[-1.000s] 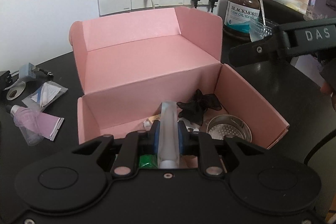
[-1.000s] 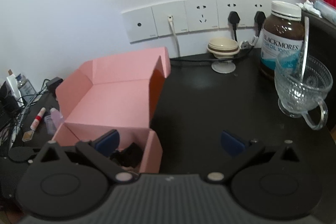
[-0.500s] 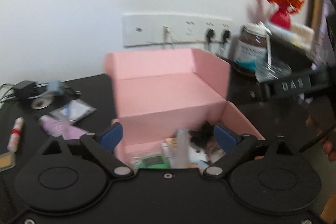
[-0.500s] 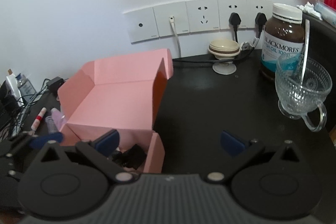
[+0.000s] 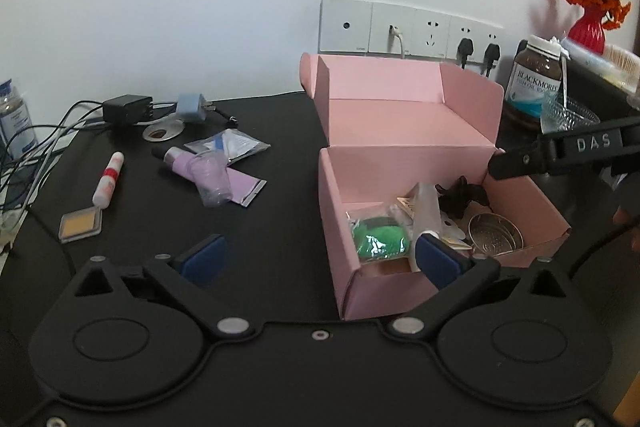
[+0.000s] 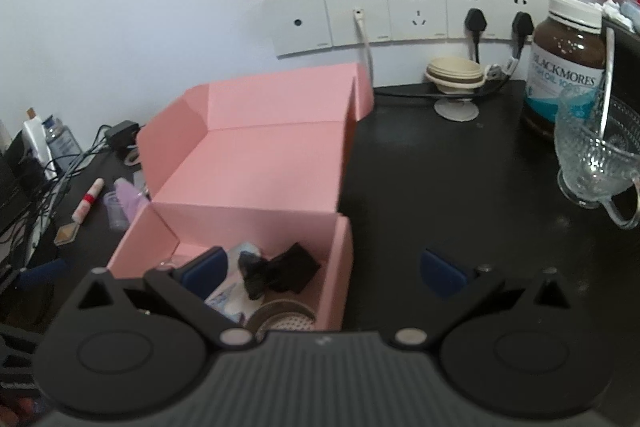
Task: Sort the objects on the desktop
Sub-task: 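Pull the left gripper back out of the pink box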
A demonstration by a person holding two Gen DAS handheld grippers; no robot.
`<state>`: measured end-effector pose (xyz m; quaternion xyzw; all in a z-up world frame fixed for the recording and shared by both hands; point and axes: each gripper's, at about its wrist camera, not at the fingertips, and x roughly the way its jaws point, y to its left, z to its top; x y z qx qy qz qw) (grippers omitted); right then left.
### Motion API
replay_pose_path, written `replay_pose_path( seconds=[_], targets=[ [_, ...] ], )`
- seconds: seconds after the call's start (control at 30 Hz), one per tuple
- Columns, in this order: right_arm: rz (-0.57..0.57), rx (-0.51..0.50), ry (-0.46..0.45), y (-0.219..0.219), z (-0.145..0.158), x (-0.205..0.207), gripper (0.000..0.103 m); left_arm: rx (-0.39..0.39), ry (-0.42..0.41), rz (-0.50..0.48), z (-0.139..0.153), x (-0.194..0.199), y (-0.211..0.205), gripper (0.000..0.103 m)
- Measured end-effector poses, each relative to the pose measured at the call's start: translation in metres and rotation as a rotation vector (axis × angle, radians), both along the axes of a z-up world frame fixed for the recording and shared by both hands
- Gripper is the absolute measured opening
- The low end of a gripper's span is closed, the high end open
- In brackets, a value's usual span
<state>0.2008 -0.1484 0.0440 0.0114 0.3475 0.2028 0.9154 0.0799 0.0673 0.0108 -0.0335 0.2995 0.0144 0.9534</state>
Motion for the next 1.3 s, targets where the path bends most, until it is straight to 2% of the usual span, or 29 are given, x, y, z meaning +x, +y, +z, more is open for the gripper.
replay_pose_path(
  seconds=[0.23,0.53,0.97,1.13,1.3],
  targets=[
    [0.001,-0.028,0.013,-0.001,-0.007,-0.005,0.102,0.001,-0.002,0.019,-0.001,-0.002,-0.001,0.103],
    [-0.037,-0.014,0.036,-0.014,-0.015,-0.004,0.102,0.004,-0.003,0.061,-0.002,-0.006,-0.006,0.103],
    [0.005,-0.007,0.026,-0.01,-0.02,-0.002,0.102,0.012,0.01,0.084,-0.001,-0.005,-0.009,0.103],
    [-0.019,-0.026,0.018,-0.014,-0.021,0.005,0.102,0.017,0.015,0.083,0.0,-0.004,-0.009,0.103],
    [-0.02,-0.016,0.005,-0.015,-0.019,0.01,0.102,-0.027,0.025,0.111,-0.004,-0.002,-0.005,0.103]
  ],
)
